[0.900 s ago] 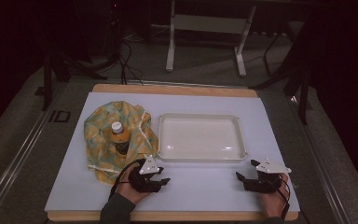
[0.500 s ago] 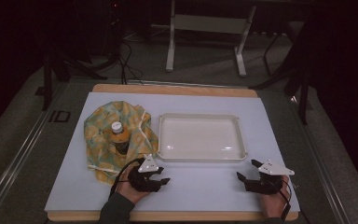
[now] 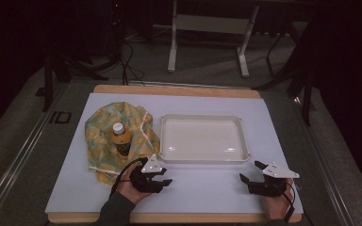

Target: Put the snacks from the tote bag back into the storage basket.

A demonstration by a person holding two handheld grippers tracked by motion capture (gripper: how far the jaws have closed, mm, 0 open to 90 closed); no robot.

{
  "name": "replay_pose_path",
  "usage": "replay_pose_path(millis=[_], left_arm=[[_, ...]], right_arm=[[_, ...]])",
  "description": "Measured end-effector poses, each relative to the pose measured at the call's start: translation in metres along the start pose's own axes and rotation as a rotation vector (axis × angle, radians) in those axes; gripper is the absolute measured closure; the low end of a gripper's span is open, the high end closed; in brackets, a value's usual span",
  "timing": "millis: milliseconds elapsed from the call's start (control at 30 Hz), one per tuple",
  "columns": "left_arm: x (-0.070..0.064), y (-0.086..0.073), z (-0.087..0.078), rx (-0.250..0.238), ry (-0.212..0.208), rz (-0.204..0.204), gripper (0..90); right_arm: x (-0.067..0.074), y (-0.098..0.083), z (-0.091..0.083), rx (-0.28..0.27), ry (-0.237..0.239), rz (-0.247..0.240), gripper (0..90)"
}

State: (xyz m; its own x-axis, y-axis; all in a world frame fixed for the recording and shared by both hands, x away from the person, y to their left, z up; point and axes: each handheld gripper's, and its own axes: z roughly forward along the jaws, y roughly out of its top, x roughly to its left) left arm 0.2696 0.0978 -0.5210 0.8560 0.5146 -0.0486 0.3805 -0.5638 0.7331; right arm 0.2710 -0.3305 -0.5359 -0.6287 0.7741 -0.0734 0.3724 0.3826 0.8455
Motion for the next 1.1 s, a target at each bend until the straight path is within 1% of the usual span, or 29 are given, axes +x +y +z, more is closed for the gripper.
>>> replay_pose_path(millis=[100, 167, 233, 400, 567, 700, 833, 967, 1100], left_arm=[[-0.002, 0.005, -0.004, 0.015, 0.003, 0.025, 52.6], [-0.003, 0.008, -0.007, 0.016, -0.003, 0.037, 52.3], [-0.002, 0.01, -0.011, 0.027, 0.003, 0.052, 51.5], [0.0, 0.015, -0.02, 0.031, 0.011, 0.061, 51.1], [0.001, 0.02, -0.029, 0.039, 0.025, 0.078, 50.7], [0.002, 0.023, -0.033, 0.05, 0.03, 0.089, 50.3], [0.002, 0.024, -0.035, 0.061, 0.021, 0.098, 50.4], [0.001, 0.026, -0.036, 0.089, 0.018, 0.12, 50.5], [0.0, 0.029, -0.039, 0.105, 0.01, 0.131, 50.5]], right_arm=[[0.0, 0.0, 0.0, 0.003, -0.001, 0.0, 18.4], [0.001, 0.0, 0.001, 0.006, -0.003, -0.003, 17.7], [0.001, 0.0, 0.002, 0.016, 0.005, -0.011, 17.6], [0.003, 0.001, 0.004, 0.034, 0.001, -0.04, 16.9], [0.003, 0.001, 0.002, 0.024, 0.001, -0.031, 15.9], [0.003, 0.001, 0.002, 0.02, -0.002, -0.039, 15.9], [0.003, 0.001, 0.002, 0.019, -0.003, -0.038, 15.9], [0.004, 0.0, 0.001, 0.013, -0.007, -0.035, 15.0], [0.004, 0.0, 0.001, 0.014, -0.007, -0.039, 15.0]])
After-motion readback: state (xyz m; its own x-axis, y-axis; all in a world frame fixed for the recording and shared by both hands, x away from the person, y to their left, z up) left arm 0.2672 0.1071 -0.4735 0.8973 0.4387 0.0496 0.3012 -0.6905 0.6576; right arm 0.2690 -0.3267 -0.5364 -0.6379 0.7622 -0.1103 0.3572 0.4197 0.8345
